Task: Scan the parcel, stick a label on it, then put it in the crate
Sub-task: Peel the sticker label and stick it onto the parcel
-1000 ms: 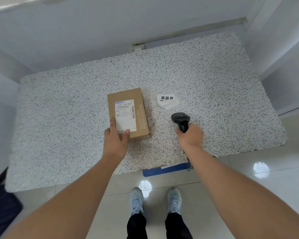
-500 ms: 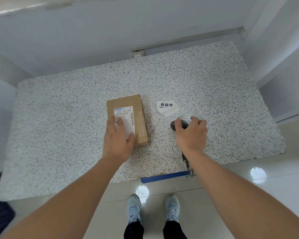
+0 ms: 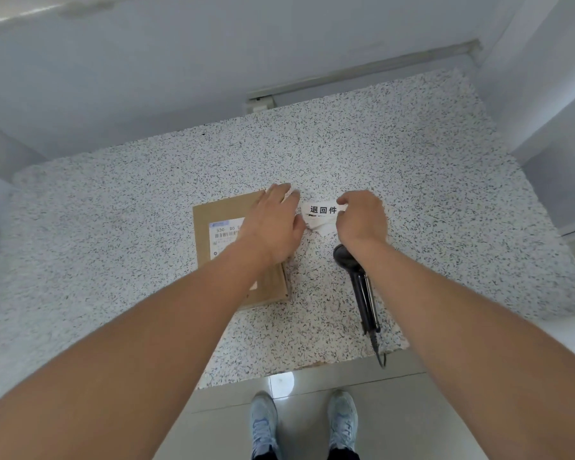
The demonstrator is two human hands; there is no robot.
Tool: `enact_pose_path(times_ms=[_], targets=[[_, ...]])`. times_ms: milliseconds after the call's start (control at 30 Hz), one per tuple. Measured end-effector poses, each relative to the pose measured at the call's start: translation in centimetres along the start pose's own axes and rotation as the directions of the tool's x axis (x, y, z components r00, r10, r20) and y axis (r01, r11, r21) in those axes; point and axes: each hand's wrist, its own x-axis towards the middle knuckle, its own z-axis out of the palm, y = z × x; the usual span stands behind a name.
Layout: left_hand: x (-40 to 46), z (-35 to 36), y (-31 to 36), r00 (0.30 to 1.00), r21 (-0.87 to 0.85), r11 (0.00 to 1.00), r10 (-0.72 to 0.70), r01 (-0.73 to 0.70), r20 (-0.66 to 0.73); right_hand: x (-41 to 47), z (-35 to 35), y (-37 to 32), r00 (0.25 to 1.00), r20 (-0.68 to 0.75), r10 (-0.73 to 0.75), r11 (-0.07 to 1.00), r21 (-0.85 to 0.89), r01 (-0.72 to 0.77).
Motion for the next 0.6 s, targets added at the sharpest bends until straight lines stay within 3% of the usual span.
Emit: enact_pose_path(times_ms=[133, 300, 600], targets=[[2.9, 0.9, -0.2, 0.992, 0.172, 0.983, 0.047, -0.066, 0.113, 1.5, 0.7, 0.4, 0.997, 0.062, -0.039, 0.999, -0.021, 0.04], [4.7, 2.1, 0.6, 0.976, 0.229, 0.97, 0.033, -0.083, 0.213, 2.5, 2.1, 1.2, 1.0, 0.011, -0.01, 0.997, 0.078, 0.009], [5.2, 2.2, 2.2, 0.974, 0.093, 0.995, -0.043, 0.022, 0.222, 3.2, 1.1, 2.2, 0.997, 0.025, 0.067, 0.98, 0.189, -0.07]])
